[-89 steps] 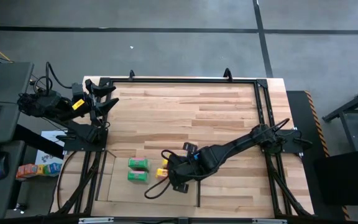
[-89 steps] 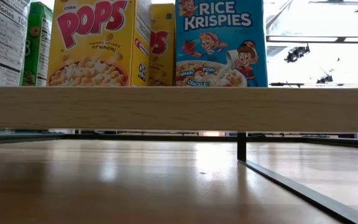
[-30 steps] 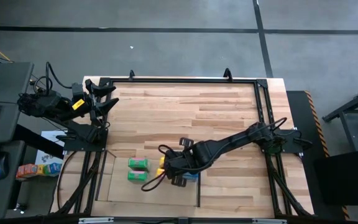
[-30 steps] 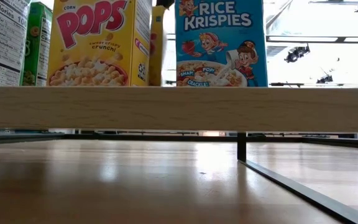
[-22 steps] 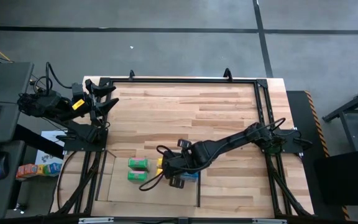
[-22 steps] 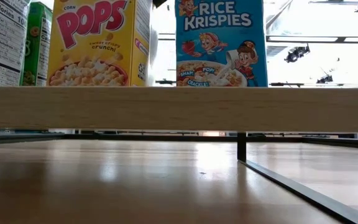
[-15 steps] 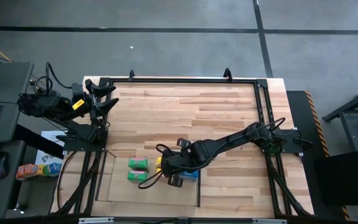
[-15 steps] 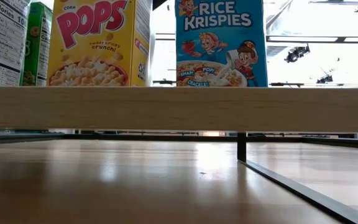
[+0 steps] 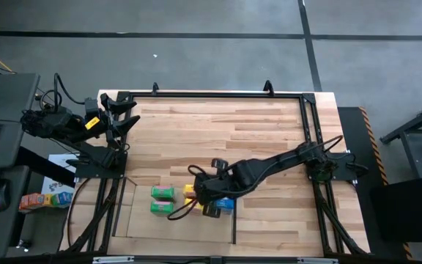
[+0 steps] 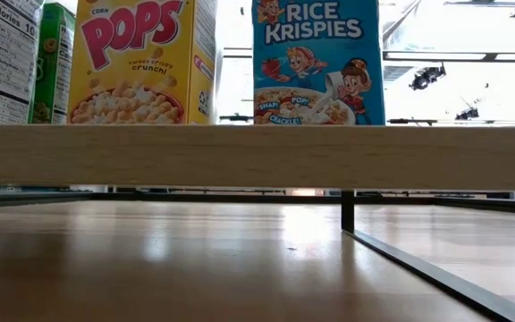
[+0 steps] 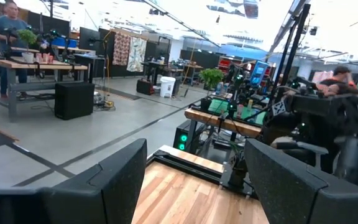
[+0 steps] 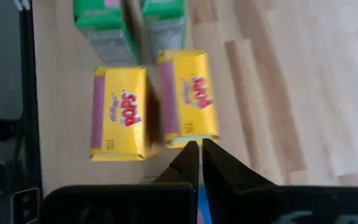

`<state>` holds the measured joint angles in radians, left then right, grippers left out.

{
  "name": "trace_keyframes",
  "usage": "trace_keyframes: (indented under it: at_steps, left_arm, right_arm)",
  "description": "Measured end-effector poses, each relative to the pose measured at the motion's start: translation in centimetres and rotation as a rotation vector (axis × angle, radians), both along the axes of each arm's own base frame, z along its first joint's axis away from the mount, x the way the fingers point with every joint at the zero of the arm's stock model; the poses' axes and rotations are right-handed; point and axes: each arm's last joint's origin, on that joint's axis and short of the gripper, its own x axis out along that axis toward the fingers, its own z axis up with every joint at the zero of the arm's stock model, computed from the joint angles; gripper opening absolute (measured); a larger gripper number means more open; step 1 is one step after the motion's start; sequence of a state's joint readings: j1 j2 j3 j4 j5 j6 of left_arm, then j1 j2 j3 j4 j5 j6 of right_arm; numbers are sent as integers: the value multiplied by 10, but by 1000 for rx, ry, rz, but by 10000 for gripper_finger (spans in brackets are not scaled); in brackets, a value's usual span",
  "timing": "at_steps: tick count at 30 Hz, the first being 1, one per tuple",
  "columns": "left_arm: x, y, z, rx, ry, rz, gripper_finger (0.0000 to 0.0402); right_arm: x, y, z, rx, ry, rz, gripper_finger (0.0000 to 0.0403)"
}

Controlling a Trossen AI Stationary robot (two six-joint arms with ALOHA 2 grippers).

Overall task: Stack cereal on shelf
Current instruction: Return to Home Position

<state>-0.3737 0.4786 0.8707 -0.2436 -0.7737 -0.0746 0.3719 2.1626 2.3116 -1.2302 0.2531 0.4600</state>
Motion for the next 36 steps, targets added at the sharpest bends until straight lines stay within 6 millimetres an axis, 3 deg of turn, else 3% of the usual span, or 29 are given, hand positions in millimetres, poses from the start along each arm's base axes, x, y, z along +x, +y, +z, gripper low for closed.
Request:
trace_keyframes:
  at_steps: [4,9,14,20,30,36]
  left_arm:
    - [0,0,0,1,-1,-14,261]
    - [1,-5,0,49,5,-168,252]
    - [4,-8,-13,19,25,-258,192]
    - [15,-16,-66,-53,65,-411,21]
    - [15,-15,-137,-162,-67,-468,1]
    - [12,-13,-178,-285,-143,-507,0]
  right_arm:
    - [-10,-5,18,-32,-38,23,0]
    - [-22,-11,29,-34,1,79,0]
    - [-33,-21,31,-32,87,61,0]
    - [-43,-40,48,-24,68,-8,0]
    - [-65,-90,87,12,-32,-141,0]
    - [-76,-113,98,5,-27,-126,0]
